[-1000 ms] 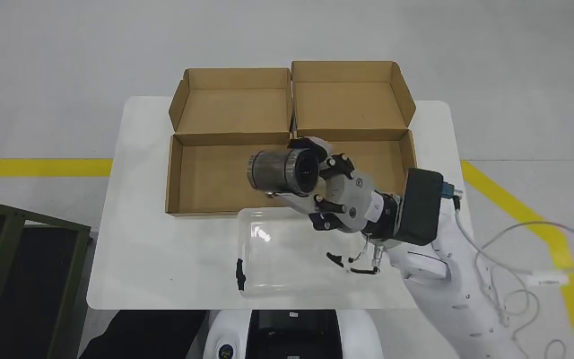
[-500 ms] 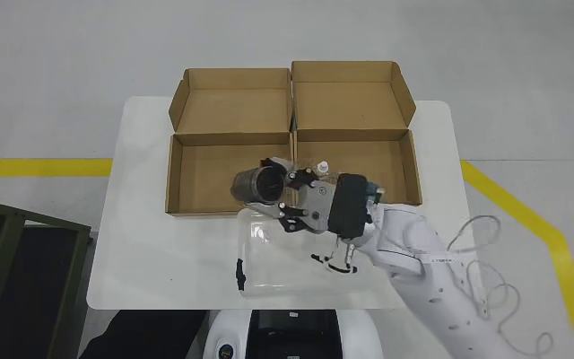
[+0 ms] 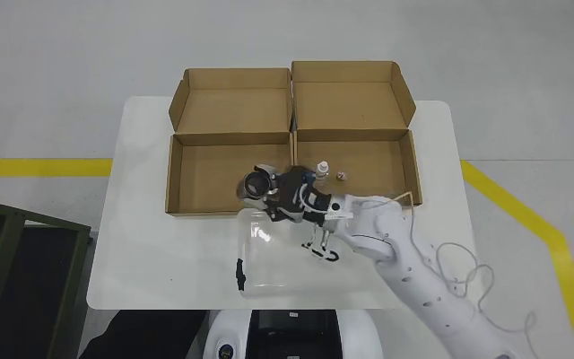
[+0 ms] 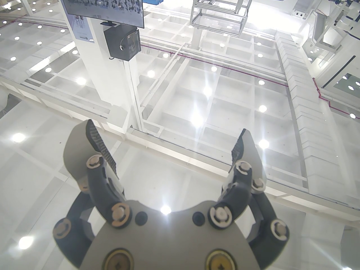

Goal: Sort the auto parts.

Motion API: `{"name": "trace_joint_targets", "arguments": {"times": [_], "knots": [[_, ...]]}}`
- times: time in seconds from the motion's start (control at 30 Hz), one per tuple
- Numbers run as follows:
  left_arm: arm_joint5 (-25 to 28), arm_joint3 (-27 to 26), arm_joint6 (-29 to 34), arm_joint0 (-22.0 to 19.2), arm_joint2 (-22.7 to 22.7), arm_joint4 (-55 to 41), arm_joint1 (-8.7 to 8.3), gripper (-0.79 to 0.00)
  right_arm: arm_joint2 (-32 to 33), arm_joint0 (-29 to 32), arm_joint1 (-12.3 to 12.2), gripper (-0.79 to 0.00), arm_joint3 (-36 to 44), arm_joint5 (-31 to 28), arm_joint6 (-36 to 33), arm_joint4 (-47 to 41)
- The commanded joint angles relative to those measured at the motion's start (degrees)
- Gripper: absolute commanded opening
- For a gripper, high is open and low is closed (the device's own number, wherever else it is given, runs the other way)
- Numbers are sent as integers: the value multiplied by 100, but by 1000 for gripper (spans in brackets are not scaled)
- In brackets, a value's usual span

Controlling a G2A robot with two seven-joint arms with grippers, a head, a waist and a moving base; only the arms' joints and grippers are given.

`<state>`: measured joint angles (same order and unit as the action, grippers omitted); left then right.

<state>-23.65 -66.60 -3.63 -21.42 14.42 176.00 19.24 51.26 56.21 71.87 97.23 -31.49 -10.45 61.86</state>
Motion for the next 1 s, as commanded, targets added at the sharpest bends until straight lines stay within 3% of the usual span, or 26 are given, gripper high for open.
{"name": "trace_joint_targets", "arguments": {"times": [0.0,0.53,0.97], "knots": [[0,0,0,0,0,0,0,0,-100,-125,37,-785,-187,51,-75,50],[0,0,0,0,0,0,0,0,-876,-1110,412,-785,-1420,332,-546,349],[0,0,0,0,0,0,0,0,-1271,-1502,675,-785,-2047,379,-727,522]]}}
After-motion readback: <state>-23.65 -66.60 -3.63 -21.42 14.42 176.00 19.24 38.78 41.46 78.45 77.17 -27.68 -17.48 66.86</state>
